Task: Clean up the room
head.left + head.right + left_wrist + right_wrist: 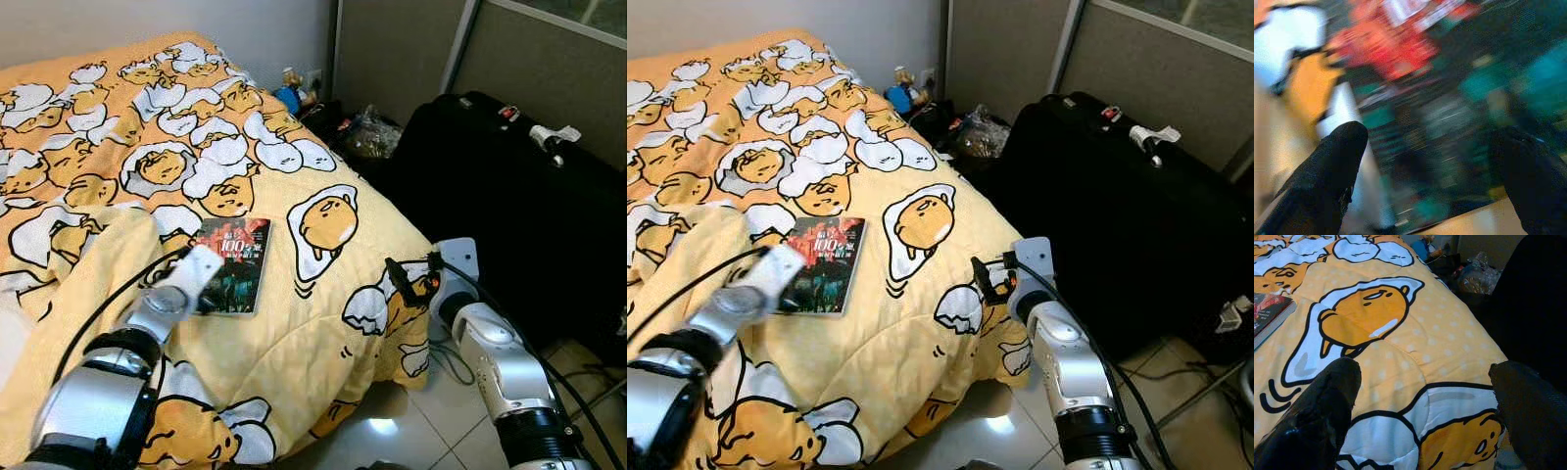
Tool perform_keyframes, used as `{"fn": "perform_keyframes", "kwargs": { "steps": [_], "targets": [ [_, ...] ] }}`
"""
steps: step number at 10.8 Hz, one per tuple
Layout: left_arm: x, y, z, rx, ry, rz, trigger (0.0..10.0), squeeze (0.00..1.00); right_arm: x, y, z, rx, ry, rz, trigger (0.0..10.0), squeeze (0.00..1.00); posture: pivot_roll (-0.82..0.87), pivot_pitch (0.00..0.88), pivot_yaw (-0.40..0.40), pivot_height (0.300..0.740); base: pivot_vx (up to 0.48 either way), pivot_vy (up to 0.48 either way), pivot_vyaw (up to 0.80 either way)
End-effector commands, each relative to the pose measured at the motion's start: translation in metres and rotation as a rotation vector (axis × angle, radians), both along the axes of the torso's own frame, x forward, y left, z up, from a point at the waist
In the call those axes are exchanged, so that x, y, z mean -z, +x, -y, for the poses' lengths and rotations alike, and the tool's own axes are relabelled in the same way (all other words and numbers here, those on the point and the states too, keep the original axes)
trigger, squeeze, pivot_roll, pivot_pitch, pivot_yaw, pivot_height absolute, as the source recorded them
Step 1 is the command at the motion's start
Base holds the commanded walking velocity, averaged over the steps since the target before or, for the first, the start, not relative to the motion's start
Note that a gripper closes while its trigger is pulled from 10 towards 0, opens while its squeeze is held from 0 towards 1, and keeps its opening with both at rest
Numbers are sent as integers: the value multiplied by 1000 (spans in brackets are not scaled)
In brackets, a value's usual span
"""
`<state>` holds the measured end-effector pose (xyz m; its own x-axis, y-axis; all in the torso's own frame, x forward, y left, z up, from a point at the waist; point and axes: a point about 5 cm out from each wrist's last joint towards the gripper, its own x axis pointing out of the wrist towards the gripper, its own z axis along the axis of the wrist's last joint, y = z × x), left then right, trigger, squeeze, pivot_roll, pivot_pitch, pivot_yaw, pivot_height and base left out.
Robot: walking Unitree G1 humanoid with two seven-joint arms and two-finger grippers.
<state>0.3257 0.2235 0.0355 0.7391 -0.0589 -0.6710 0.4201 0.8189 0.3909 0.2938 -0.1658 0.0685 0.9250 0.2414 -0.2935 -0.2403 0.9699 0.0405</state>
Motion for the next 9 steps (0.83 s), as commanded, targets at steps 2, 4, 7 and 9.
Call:
{"fn": "perform_keyframes", "kwargs": {
  "steps": [2, 4, 7, 9],
  "targets": [
    [1, -1, 10, 67, -106, -39, 10000, 0, 0, 1, 1, -6, -8, -7, 10000, 0, -134, 0, 16, 740, 0, 0, 0],
    [1, -3, 13, 82, -228, -62, 10000, 0, 0, 1, 0, -6, -7, -10, 10000, 0, -132, 0, 16, 740, 0, 0, 0],
    [-19, 11, 4, -37, -339, 98, 10000, 0, 1, 1, -2, 4, 3, -9, 10000, 0, -122, 0, 40, 740, 0, 0, 0],
    [-26, 14, -15, -183, -228, 200, 10000, 0, 3, -4, -2, 21, 6, -6, 10000, 0, -136, 0, 61, 740, 0, 0, 0]
  ]
}}
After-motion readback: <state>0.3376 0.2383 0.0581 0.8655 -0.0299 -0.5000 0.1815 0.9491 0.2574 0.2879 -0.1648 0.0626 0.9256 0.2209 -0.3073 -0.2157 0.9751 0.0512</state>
